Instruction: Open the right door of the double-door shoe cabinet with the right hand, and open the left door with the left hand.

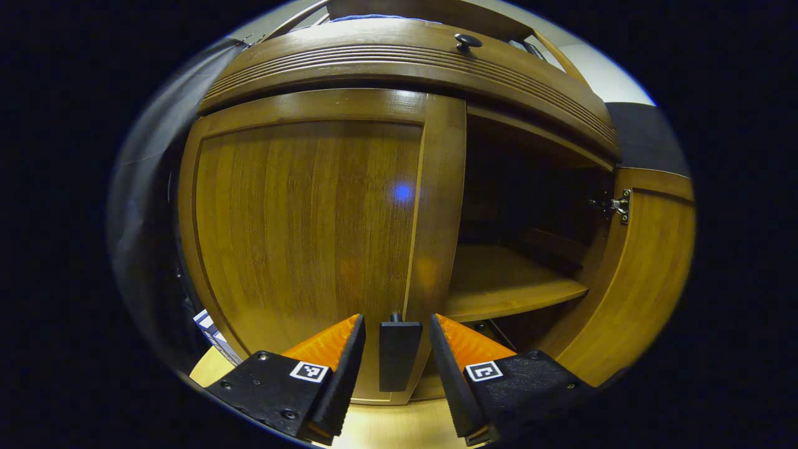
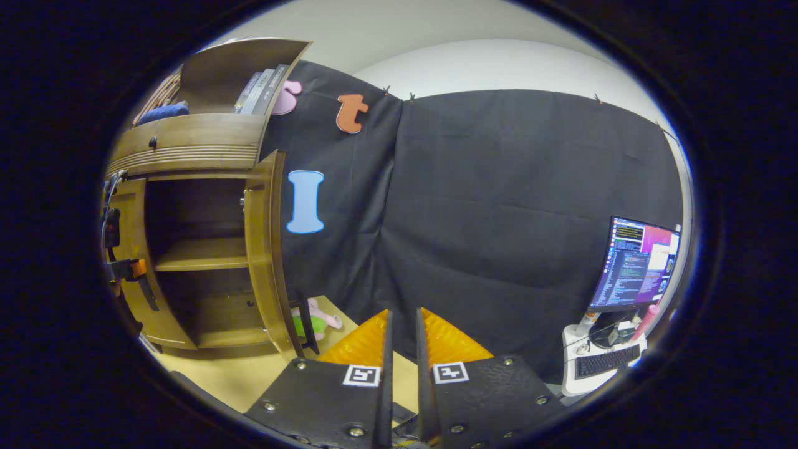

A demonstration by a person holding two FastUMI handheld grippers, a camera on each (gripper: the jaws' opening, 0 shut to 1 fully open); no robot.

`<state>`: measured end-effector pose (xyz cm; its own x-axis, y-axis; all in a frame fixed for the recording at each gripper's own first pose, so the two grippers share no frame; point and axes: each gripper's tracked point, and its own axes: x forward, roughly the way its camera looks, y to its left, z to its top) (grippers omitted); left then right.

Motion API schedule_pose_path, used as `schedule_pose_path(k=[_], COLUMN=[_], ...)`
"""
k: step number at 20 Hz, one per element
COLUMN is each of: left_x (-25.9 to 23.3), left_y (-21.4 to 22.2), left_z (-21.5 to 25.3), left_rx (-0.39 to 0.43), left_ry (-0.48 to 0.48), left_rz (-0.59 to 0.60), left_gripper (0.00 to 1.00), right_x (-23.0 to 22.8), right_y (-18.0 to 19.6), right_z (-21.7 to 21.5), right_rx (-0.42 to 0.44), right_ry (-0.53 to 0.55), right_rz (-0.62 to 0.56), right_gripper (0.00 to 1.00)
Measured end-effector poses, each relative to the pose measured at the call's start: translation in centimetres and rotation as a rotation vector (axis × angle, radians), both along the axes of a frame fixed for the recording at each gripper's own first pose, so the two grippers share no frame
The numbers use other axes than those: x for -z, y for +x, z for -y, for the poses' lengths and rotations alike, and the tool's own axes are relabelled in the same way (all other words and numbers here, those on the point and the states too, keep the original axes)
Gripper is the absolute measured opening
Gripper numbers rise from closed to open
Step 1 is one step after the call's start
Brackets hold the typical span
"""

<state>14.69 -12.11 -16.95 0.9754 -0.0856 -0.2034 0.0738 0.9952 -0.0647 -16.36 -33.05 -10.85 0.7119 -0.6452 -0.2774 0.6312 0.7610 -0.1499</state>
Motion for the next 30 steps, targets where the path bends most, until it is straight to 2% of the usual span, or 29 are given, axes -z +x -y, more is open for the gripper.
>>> schedule_pose_path(k=[1, 2, 3, 8, 9, 10, 13, 16, 19, 21, 24, 30], left_x=[0.1, 0.3, 0.3, 0.4, 0.3, 0.2, 0.2, 0.0, -0.2, -0.2, -0.3, -0.6], left_y=[0.1, 0.1, 0.1, -0.1, -0.2, -0.3, -1.1, -2.2, -3.5, -4.4, -5.9, -9.6], left_z=[-0.1, -0.1, 0.1, 0.1, 0.1, 0.1, -0.1, -0.5, -0.8, -1.1, -1.6, -3.2], left_rx=[-0.002, -0.005, 0.0, -0.005, -0.004, -0.006, -0.01, -0.026, -0.047, -0.062, -0.084, -0.156], left_ry=[0.003, 0.001, -0.01, 0.036, 0.028, 0.02, 0.027, 0.024, 0.015, 0.002, 0.011, 0.031], left_rz=[-0.001, -0.007, -0.007, 0.019, 0.023, 0.023, 0.027, 0.031, 0.027, 0.026, 0.022, 0.034], left_gripper=[0.64, 0.53, 0.46, 0.34, 0.36, 0.31, 0.36, 0.31, 0.33, 0.31, 0.35, 0.32], right_x=[0.4, 0.6, 0.9, 1.6, 1.7, 1.8, 2.2, 2.3, 3.0, 2.9, 2.2, 2.8], right_y=[0.1, 0.4, 0.5, 1.3, 1.5, 1.7, 2.5, 3.1, 3.8, 4.6, 5.8, 6.2], right_z=[-0.1, -0.3, -0.4, -0.9, -1.0, -1.2, -1.7, -2.0, -1.8, -1.7, -1.6, -0.5], right_rx=[-0.006, -0.012, -0.019, -0.046, -0.052, -0.058, -0.084, -0.115, -0.161, -0.19, -0.216, -0.276], right_ry=[0.007, 0.014, 0.02, 0.028, 0.03, 0.033, 0.045, 0.045, 0.065, 0.076, 0.087, 0.102], right_rz=[-0.003, -0.007, -0.009, -0.019, -0.019, -0.018, -0.018, -0.013, -0.026, -0.025, 0.012, 0.008], right_gripper=[0.17, 0.17, 0.17, 0.17, 0.16, 0.16, 0.17, 0.17, 0.17, 0.17, 0.17, 0.17])
